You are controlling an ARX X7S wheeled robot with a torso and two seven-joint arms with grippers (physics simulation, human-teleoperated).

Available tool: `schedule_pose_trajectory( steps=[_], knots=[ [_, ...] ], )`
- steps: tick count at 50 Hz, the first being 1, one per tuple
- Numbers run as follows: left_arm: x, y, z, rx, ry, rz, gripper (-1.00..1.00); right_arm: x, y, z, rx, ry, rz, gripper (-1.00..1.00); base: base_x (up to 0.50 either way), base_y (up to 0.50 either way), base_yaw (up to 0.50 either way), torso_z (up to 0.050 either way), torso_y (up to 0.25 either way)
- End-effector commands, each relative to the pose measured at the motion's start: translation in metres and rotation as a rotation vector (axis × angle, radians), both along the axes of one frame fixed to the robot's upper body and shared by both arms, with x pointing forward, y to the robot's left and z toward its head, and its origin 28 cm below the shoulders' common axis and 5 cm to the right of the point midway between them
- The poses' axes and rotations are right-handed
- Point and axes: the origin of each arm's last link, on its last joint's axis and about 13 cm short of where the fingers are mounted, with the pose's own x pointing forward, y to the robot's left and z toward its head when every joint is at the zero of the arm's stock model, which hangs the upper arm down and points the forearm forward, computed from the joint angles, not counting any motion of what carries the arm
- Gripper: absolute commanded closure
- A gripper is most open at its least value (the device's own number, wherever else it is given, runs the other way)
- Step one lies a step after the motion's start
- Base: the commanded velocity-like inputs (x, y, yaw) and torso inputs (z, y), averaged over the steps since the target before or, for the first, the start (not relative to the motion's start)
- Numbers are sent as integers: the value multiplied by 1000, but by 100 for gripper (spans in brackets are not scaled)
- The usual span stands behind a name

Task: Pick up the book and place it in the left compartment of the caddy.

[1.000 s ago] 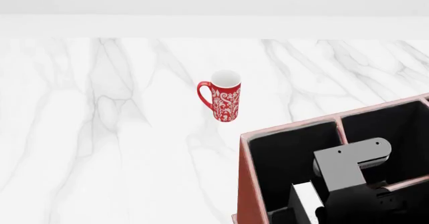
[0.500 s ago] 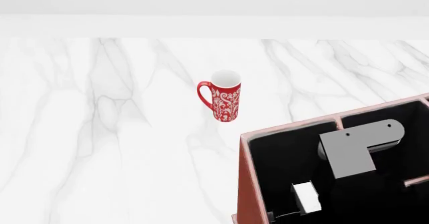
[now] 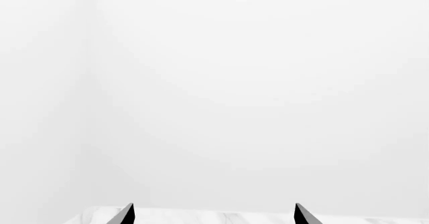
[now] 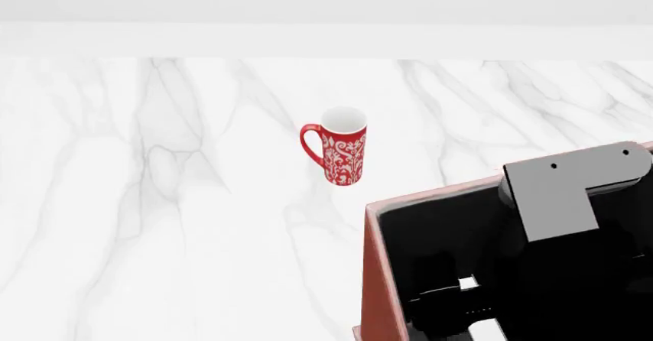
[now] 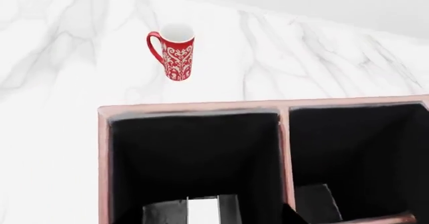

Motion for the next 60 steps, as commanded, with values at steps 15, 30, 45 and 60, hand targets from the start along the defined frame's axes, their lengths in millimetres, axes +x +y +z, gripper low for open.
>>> schedule_pose_trajectory(
  steps=[15, 30, 45, 60],
  knots=[
    [-3, 0, 1, -2, -9, -4, -100, -28, 13, 21, 63, -251, -21, -100, 0, 0, 0, 0, 0],
    [-3, 0, 2, -4, -12, -3, -100, -41, 18, 9, 101, -309, -46, -100, 0, 0, 0, 0, 0],
    [-4, -1, 3, -1, -18, -7, -100, -51, 18, 7, 146, -366, -74, -100, 0, 0, 0, 0, 0],
    [-5, -1, 3, -1, -21, -7, -100, -53, 17, 4, 167, -442, -72, -100, 0, 0, 0, 0, 0]
  ],
)
